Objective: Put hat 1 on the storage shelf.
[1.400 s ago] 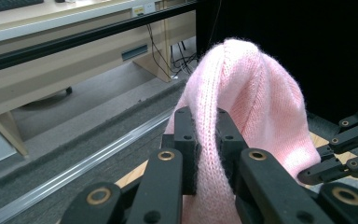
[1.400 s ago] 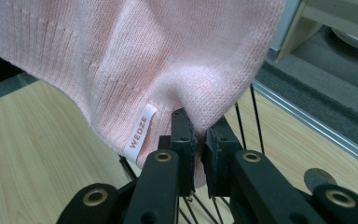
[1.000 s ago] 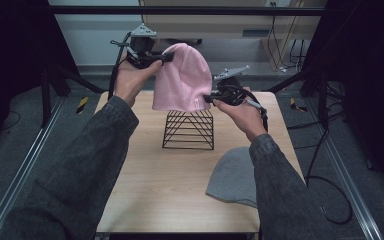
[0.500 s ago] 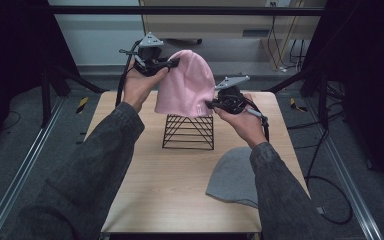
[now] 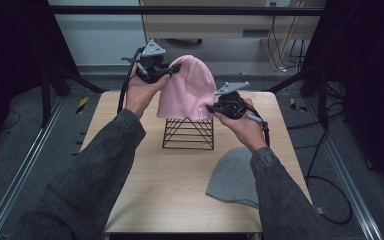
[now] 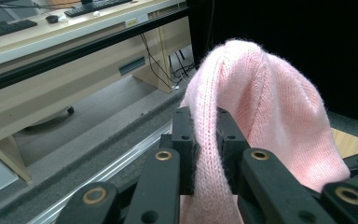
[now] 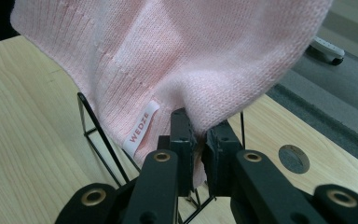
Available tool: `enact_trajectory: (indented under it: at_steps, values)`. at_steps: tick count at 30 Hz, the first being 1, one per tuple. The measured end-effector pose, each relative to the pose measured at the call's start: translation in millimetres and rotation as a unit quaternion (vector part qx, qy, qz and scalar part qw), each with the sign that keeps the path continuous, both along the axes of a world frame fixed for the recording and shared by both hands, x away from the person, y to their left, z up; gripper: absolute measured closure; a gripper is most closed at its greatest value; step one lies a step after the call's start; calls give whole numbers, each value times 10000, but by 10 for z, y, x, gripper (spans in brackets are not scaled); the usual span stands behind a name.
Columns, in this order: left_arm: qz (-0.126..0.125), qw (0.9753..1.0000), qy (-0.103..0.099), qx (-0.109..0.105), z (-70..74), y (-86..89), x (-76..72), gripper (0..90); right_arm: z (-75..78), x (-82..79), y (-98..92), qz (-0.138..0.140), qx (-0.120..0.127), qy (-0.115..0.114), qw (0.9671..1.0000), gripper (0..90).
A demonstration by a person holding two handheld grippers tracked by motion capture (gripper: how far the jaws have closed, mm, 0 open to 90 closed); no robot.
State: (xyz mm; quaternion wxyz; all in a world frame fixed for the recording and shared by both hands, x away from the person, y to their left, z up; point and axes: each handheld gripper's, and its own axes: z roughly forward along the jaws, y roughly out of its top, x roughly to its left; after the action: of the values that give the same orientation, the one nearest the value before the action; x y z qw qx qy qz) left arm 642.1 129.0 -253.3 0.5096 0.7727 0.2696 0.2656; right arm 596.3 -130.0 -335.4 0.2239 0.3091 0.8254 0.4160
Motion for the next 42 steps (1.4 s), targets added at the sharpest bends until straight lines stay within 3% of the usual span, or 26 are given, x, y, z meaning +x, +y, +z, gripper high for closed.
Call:
enact_trajectory:
  at_steps: [16,42]
  values:
    - [-125,9998,-28,144,-115,-49,-249,795,-120,-88,-8,136,-270,56,9995,829]
    - [-171,9991,238,312,-485,-18,-332,797,-501,-82,-36,83,-568,389,9976,828]
